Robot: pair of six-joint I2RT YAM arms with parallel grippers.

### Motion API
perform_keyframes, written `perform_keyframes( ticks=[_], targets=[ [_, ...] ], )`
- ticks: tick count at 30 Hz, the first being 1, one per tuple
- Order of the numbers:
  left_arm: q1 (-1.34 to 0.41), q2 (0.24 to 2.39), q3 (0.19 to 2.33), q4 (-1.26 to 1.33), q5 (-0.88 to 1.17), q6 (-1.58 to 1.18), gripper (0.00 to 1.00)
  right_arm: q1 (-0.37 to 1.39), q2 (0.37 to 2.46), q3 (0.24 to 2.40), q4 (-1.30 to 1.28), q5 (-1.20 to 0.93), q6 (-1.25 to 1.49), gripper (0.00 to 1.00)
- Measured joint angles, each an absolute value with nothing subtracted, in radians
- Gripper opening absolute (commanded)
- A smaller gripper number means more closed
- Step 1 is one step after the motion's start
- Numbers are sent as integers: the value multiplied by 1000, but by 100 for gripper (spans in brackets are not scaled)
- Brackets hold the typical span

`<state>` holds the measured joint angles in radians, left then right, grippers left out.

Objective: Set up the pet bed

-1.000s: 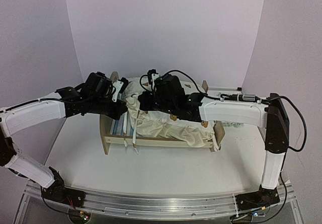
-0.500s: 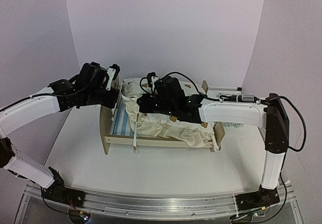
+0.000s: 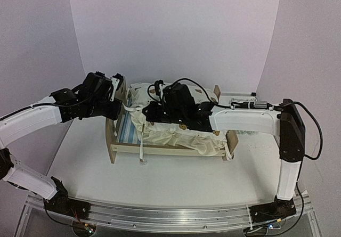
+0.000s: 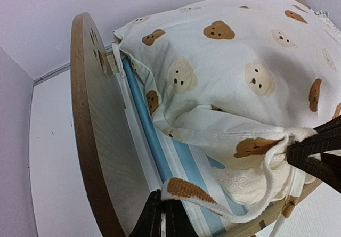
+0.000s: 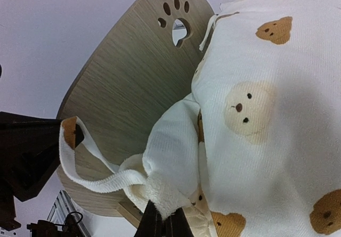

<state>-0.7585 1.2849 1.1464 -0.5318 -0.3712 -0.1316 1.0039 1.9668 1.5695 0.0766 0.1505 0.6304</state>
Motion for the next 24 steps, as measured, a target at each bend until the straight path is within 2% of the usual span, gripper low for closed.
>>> perform_keyframes(
  ticks=[2,10,14,18,19,20,21,24],
  targets=[
    [-763,1279,1133,-532,-367,-147,15,1004,1977,1568,81,142,639,0],
    [-767,1248,1122,-570,-300,-234,57,1004,2019,1568,90,103,673,0],
    [-766,1205,1117,-606,-268,-275,69,1004,2031,1568,92,89,683,0],
    [-765,1165,1118,-630,-247,-298,75,1007,2040,1568,101,78,685,1],
    [-765,1157,1118,-634,-245,-303,76,1008,2044,1568,105,76,684,4],
    [-765,1150,1118,-638,-246,-308,75,1010,2048,1569,106,74,682,14],
    [-765,1144,1118,-646,-257,-313,74,1011,2052,1571,105,69,679,19],
    [-762,1140,1116,-658,-303,-326,68,1013,2074,1592,103,49,655,28]
  ],
)
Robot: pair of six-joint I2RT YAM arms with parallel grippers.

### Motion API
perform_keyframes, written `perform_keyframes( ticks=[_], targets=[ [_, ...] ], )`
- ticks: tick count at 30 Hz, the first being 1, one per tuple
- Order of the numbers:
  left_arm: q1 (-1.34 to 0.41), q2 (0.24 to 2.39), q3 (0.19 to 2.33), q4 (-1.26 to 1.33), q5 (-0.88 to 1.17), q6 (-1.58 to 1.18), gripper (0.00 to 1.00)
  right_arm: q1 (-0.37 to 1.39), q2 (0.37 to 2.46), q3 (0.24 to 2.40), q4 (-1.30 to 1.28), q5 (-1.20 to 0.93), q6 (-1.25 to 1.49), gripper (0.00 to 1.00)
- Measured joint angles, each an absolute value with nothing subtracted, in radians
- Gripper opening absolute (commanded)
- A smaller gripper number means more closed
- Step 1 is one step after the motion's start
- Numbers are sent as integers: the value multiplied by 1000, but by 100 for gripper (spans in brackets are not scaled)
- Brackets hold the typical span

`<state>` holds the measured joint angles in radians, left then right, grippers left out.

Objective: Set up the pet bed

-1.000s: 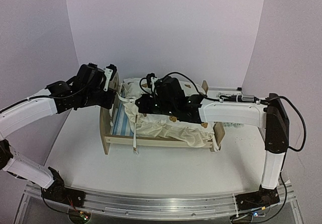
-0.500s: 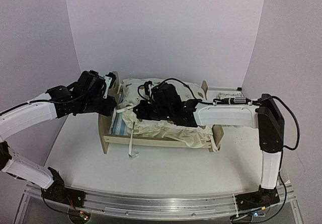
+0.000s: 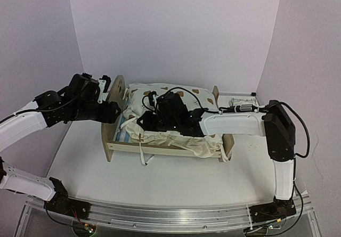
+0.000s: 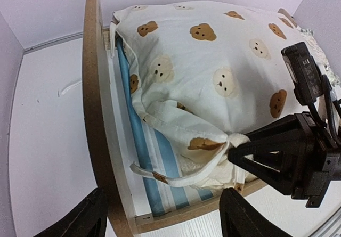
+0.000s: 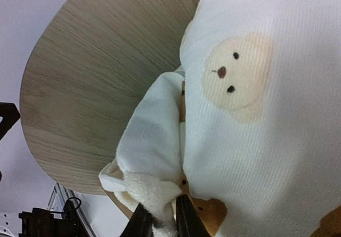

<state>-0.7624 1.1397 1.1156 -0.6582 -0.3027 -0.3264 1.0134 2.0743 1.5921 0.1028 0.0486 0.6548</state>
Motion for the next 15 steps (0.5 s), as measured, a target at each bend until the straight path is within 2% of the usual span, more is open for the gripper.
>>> perform_keyframes(
  ticks=[5,10,15],
  targets=[
    [-762,1139,1078,-657,-381,-360,58,1028,2099,1634,76,-13,601,38],
    [-759,1139,1031,-666,-429,-383,55,1065,2115,1700,2,-102,528,49],
    [-759,1140,1023,-663,-457,-398,43,1103,2114,1710,-54,-143,473,50]
  ],
)
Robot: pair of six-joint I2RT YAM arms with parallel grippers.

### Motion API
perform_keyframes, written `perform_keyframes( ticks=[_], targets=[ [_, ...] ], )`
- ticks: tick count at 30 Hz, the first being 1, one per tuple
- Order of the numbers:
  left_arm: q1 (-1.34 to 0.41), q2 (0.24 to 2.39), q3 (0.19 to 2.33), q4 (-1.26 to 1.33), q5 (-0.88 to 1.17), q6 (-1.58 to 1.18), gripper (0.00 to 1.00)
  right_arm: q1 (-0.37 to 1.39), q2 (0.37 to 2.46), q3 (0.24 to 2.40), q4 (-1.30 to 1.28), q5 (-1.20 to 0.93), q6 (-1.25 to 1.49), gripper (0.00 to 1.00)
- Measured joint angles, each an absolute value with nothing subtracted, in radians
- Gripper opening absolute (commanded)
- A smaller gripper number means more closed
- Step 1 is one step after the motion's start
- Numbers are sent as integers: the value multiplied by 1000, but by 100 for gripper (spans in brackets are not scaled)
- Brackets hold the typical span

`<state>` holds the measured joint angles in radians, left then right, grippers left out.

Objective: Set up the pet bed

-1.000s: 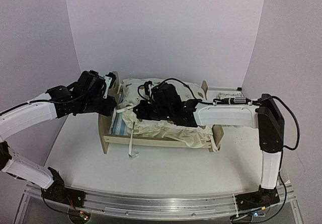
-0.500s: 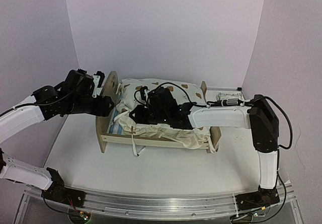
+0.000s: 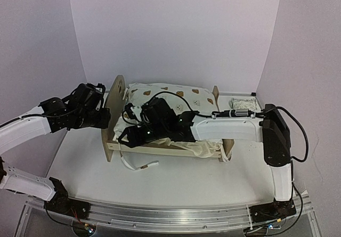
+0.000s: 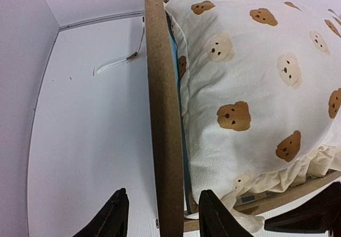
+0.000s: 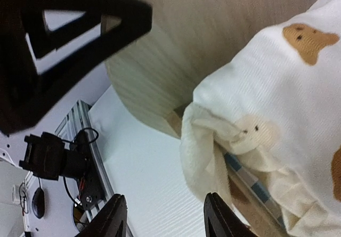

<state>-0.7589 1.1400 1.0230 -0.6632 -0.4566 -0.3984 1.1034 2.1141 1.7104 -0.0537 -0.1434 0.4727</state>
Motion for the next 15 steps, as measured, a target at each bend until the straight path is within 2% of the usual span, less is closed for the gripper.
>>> perform_keyframes(
  ticks=[3,8,15],
  targets=[
    [-759,1143,1014,-660,-468,-398,41,1122,2094,1673,-80,-151,442,48],
    [-759,1165,993,-639,-474,-399,30,1160,2025,1589,-102,-156,388,46],
    [-759,1195,958,-596,-482,-409,0,1290,2011,1534,-33,-154,330,43]
  ],
)
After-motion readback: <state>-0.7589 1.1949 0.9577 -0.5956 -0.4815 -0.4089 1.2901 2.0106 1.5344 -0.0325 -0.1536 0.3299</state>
